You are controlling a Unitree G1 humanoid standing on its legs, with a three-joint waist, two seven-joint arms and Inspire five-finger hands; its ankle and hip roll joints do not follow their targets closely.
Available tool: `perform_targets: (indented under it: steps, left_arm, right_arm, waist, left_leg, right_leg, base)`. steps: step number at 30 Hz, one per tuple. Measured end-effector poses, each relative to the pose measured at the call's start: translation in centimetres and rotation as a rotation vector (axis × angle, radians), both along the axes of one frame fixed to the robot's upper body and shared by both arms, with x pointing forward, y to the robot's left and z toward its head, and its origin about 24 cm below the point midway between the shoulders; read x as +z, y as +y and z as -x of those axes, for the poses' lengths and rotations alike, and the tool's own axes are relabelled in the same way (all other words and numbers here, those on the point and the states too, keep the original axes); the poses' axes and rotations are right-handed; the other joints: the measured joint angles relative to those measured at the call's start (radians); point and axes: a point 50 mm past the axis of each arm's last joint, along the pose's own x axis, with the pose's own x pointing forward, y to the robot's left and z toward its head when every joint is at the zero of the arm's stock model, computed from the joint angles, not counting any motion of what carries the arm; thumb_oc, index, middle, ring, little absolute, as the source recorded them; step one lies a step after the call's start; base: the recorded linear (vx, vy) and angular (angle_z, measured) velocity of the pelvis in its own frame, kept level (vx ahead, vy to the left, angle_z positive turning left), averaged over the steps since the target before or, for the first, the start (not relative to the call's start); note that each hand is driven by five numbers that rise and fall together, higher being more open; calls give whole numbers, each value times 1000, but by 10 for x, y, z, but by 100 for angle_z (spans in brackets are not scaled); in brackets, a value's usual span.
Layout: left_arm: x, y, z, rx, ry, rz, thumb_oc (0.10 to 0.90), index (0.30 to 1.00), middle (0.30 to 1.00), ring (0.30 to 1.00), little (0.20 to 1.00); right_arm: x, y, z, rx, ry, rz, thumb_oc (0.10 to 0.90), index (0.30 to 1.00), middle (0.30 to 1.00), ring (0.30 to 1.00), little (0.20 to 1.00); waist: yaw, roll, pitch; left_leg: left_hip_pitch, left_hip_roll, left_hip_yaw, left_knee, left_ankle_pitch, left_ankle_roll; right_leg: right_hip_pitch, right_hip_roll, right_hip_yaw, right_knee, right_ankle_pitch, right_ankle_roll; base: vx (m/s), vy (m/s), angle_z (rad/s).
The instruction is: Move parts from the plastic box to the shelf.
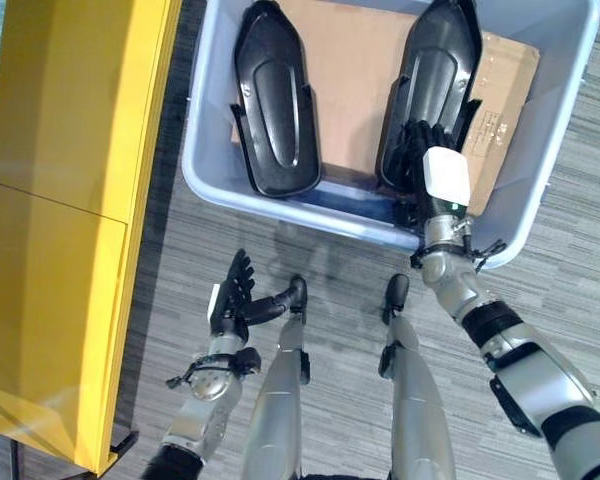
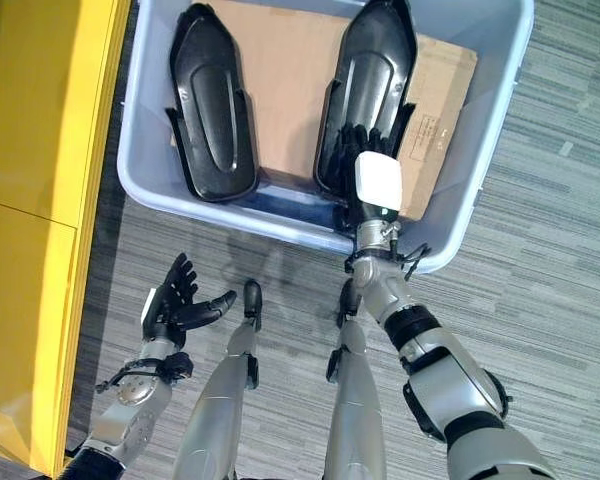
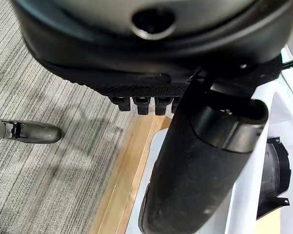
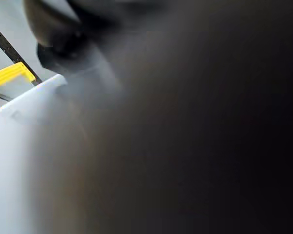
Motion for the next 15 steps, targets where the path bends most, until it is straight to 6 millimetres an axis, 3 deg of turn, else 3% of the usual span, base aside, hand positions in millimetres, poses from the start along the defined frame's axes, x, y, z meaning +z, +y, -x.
perform_targets:
  steps: [15]
  left_arm:
    - [-4, -14, 1, -24, 10, 35, 900, 1000, 1000, 1000, 1000]
  right_arm:
    - [-7, -6, 2, -48, -30, 56, 400, 300, 300, 300, 300]
  waist:
    - [2, 50, -40]
  left_leg:
    - [-16, 0, -5, 13, 6, 1]
  right_leg:
    - [-22, -2, -2, 32, -4, -5]
  base:
    - [0, 1, 0]
